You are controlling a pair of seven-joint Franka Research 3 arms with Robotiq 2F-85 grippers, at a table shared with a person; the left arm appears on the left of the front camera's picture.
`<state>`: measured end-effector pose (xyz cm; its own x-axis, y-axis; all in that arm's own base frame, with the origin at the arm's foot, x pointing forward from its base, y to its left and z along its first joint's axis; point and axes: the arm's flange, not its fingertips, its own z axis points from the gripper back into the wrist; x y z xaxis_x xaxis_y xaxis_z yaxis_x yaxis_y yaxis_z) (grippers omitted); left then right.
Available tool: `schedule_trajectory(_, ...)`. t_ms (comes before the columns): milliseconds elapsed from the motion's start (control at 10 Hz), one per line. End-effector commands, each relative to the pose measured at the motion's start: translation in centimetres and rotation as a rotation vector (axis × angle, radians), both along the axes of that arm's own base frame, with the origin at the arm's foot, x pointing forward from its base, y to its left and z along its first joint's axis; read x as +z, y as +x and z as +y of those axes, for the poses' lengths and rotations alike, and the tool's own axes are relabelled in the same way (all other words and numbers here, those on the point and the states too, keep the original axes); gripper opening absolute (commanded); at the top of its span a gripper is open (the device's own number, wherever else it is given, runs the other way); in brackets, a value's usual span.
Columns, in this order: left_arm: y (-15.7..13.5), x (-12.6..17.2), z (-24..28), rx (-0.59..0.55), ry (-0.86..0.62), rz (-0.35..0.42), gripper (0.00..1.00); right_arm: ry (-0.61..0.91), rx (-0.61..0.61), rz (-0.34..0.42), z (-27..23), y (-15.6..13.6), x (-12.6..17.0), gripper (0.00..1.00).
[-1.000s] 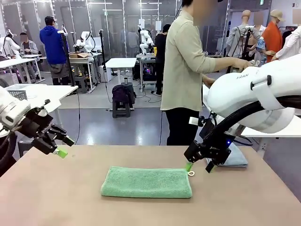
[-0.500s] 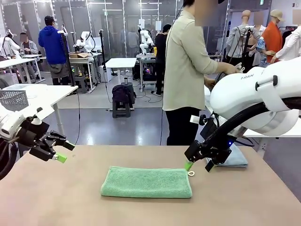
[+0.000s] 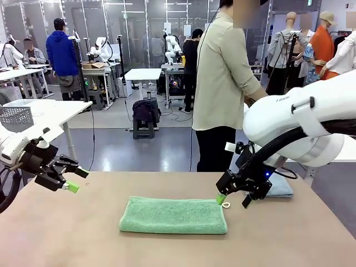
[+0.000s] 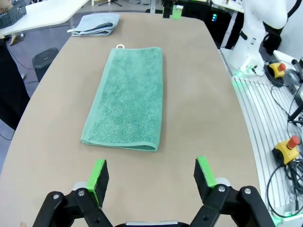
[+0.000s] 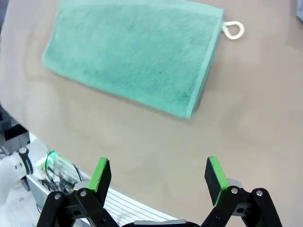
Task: Fold the towels and place them in the basket.
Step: When a person lays out a Towel with hook on the table, fold it in half twice.
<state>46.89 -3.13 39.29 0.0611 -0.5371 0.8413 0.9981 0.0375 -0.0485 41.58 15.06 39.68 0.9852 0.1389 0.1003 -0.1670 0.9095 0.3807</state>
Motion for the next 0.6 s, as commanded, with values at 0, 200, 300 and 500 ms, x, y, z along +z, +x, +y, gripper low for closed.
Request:
schedule_trajectory(0,0.1,0.3,0.0,0.007,0.012,0.013,0.92,-0.004,-0.156,0.002,1.5,1.4,-2.3,1.00)
schedule_trajectory(200,0.1,0.3,0.0,0.007,0.012,0.013,0.92,-0.057,-0.204,0.004,2.7,1.8,-4.0,1.00)
schedule_trajectory(300,0.1,0.3,0.0,0.007,0.012,0.013,0.92,-0.070,-0.213,-0.003,3.3,2.2,-5.1,1.00)
schedule_trajectory(500,0.1,0.3,0.0,0.007,0.012,0.013,0.92,-0.074,-0.289,-0.043,4.2,2.8,-6.6,1.00)
